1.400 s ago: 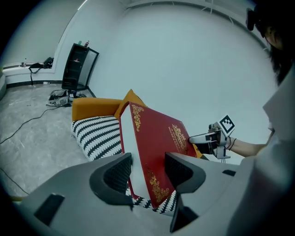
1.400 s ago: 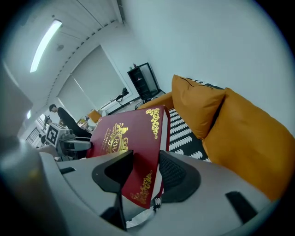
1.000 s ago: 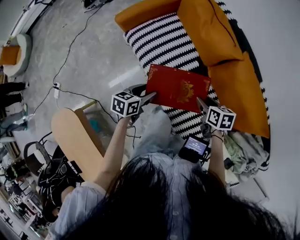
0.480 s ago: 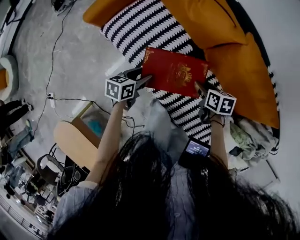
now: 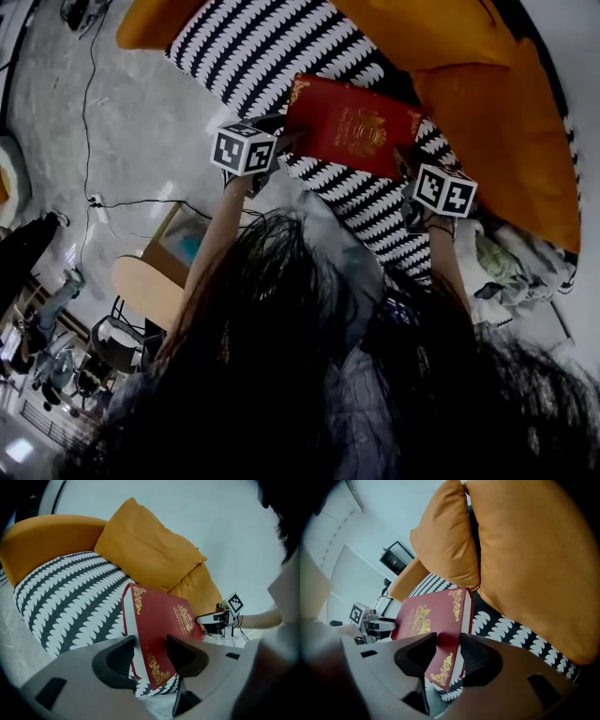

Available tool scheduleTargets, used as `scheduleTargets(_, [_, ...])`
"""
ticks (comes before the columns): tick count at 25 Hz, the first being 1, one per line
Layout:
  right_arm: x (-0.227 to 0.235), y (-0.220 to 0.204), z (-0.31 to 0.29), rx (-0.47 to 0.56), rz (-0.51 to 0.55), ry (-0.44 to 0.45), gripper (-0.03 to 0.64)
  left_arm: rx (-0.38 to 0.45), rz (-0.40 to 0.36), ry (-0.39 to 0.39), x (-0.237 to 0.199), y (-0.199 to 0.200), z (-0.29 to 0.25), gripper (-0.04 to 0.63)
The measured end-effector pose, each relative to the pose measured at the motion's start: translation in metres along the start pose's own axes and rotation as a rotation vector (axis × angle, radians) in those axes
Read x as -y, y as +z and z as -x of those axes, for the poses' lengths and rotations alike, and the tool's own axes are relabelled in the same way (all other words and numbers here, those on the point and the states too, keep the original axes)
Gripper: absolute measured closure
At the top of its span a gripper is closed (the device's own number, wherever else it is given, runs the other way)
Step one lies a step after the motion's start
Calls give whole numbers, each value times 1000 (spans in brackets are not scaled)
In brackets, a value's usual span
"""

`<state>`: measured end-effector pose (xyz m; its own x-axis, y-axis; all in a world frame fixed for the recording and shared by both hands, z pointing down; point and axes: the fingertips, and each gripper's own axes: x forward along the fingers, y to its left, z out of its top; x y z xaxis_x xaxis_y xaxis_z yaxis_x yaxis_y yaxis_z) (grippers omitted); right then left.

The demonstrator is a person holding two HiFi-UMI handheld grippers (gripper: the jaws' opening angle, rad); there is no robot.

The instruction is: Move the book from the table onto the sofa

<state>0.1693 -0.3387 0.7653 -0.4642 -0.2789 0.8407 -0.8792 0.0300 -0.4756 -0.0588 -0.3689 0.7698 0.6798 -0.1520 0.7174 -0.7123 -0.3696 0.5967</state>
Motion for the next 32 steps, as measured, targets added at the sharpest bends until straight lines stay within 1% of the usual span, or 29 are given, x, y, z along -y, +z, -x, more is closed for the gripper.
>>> scheduleTargets(3, [11, -6, -11, 0, -22, -8, 448, -22, -8, -7, -7, -3, -14, 368])
scheduleTargets(7, [18, -3, -28, 18, -60, -25, 448, -28, -5, -10, -23, 0, -31, 368])
scheduleTargets(12, [29, -15, -46, 37, -109, -39, 448, -59, -12, -9, -40, -6, -48, 371])
scheduleTargets(13, [32, -18, -48, 40, -108, -52, 465, -64, -19, -9, -41, -6, -50, 371])
scheduleTargets(14, [34, -20, -49, 44, -106, -63, 480, -68, -28, -9, -40, -7, -51, 371])
scheduleTargets(15, [37, -23, -49, 48, -106, -67, 480, -69, -39, -8, -38, -8, -53, 371])
scheduleTargets(18, [41, -34, -53, 56, -129, -35, 479, -59, -64, 7, -34, -14, -58, 370])
scheduleTargets(20, [41, -38, -52, 61, -140, -24, 479, -53, -53, 13, -34, -18, -59, 370])
scheduleTargets(23, [39, -36, -43, 74, -125, -37, 479, -37, -14, 24, -33, -21, -53, 370])
scheduleTargets(25, [37, -35, -36, 74, -116, -37, 479, -31, -3, 23, -29, -25, -46, 370])
scheduleTargets(29, [29, -32, -23, 92, -118, -40, 479, -30, -15, 8, -17, -29, -32, 370])
scheduleTargets(32, [15, -29, -10, 141, -136, 4, 479, -34, -36, -5, -3, -32, -24, 370])
